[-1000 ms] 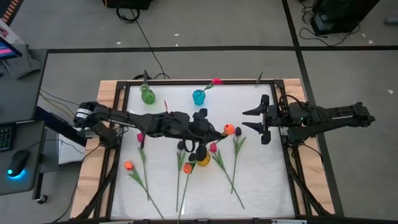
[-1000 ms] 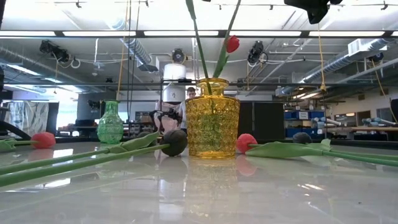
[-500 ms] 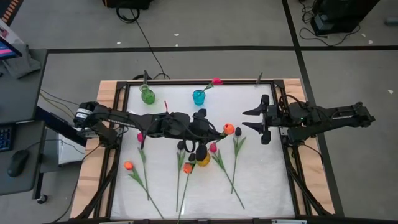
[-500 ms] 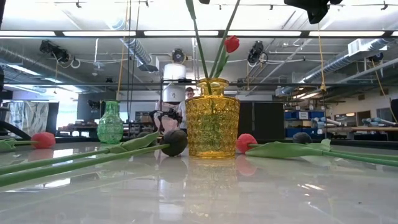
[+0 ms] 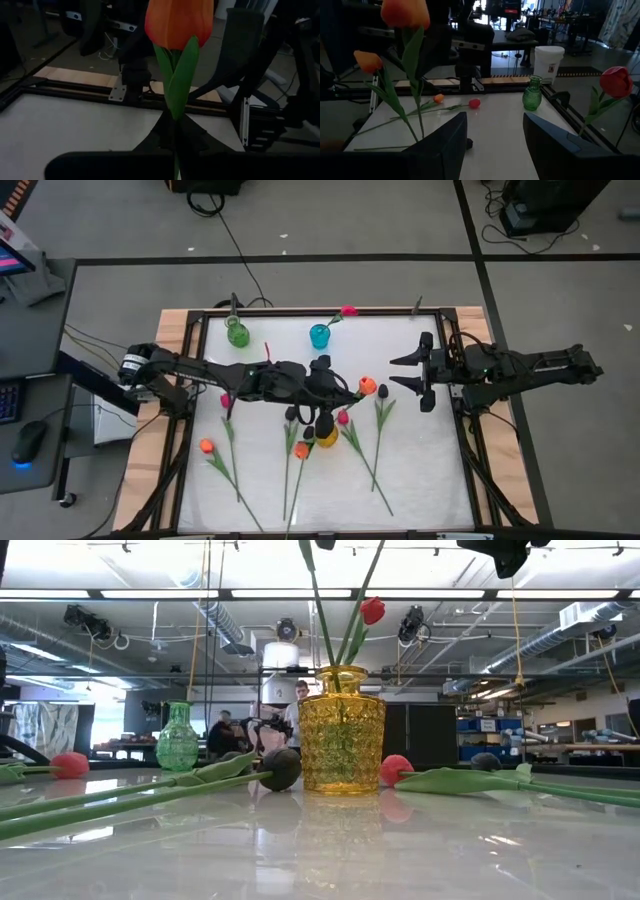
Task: Sort flowers into vase by color
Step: Put the left orange flower into the yellow vase
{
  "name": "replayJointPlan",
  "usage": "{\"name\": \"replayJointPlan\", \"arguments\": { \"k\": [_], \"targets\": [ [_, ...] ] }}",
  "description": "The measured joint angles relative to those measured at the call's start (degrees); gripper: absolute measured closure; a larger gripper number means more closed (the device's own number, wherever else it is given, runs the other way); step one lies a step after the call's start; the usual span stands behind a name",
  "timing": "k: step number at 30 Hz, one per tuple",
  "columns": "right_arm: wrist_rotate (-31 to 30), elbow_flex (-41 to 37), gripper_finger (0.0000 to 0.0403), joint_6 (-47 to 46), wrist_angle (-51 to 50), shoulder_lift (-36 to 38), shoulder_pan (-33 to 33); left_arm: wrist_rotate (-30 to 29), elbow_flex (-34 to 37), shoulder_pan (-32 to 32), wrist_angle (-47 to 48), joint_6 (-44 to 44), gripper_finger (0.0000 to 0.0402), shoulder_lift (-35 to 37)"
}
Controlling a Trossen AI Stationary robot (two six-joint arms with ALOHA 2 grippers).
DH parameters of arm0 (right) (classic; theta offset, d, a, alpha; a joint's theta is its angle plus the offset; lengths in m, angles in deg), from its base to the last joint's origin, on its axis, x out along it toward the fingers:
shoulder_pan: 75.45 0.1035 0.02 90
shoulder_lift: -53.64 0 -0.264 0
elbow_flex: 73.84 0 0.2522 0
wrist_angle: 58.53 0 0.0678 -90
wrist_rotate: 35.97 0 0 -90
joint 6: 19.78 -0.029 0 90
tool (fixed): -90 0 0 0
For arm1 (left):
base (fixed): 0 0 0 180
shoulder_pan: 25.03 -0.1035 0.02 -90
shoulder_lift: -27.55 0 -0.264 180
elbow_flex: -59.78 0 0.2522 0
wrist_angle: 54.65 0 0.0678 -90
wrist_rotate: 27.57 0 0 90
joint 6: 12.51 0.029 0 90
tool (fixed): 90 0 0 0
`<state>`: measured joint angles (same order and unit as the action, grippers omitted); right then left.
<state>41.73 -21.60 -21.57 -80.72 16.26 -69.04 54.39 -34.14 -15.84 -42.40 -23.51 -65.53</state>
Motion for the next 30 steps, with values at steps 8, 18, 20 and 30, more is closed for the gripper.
{"name": "replayJointPlan", "arguments": {
  "k": [8,18,20,30],
  "targets": [
    [0.0,0.0,0.0200,0.0,0.0,0.0,0.0,-0.3,0.0,0.2,0.4,0.3,0.0399,0.0],
    [0.0,0.0,0.0200,0.0,0.0,0.0,0.0,-1.9,0.0,0.4,3.4,-4.7,0.0399,0.0],
    [0.0,0.0,0.0200,0.0,0.0,0.0,0.0,-2.3,0.0,0.4,4.2,-6.1,0.0399,0.0],
    [0.0,0.0,0.0200,0.0,0.0,0.0,0.0,-2.6,0.0,0.4,4.9,-12.3,0.0398,0.0]
  ]
}}
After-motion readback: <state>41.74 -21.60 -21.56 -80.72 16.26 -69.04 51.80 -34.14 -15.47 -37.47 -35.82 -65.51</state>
